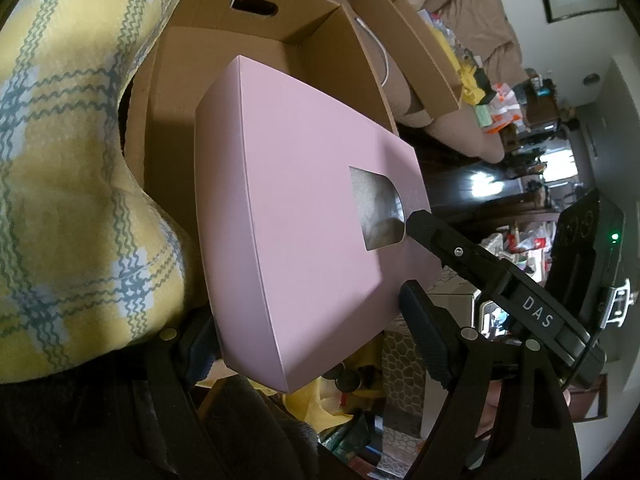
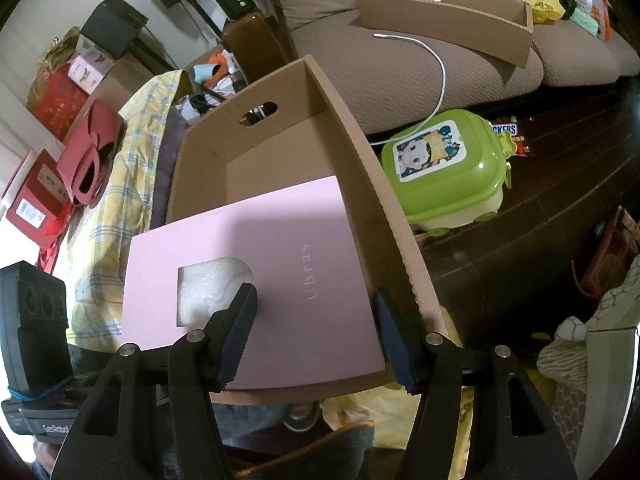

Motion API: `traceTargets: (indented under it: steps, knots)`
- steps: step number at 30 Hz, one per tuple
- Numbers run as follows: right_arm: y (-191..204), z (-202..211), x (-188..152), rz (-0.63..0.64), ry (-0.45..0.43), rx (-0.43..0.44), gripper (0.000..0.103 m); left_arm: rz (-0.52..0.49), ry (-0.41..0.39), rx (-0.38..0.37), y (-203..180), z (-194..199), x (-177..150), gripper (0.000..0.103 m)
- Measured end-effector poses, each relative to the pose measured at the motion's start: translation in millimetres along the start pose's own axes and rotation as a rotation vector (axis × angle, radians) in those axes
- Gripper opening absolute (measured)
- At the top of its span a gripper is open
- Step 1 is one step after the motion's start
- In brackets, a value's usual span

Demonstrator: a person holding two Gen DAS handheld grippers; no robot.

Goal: Organize objects
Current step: 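Lower the pink box with both grippers into the cardboard box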

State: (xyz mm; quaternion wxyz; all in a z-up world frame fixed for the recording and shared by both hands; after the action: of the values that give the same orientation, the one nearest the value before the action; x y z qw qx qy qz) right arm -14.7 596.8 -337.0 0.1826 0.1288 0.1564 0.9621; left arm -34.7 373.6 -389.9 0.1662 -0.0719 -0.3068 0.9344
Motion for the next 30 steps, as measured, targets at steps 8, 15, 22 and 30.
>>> traceTargets:
  steps: [8,15,22,30]
  knots:
    - [-1,-6,-2,0.004,0.011,-0.011,0.062,0.003,0.005,0.013,1,-4,2,0.081]
    - [-2,-7,-2,0.001,0.015,-0.015,0.062,0.006,0.010,0.012,1,-5,3,0.081]
    - [-2,-9,-1,0.000,0.020,-0.020,0.061,0.001,0.013,0.017,2,-9,3,0.081]
    - [-1,-12,-1,0.001,0.022,-0.035,0.061,-0.002,0.019,0.021,4,-9,2,0.081]
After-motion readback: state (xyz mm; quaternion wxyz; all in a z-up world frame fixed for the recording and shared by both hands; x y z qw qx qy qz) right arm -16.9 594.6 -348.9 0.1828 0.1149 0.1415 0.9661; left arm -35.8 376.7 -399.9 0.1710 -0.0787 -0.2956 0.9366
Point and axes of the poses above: each gripper's, at about its wrist camera, not at the fingertips, and z roughly against the way its jaws point, y to its left, x to its top, the point moved 1 cm from there along -z, roughly the way its jaws point, and after that the axes turned 11 degrees about y, right-handed, at the moved point
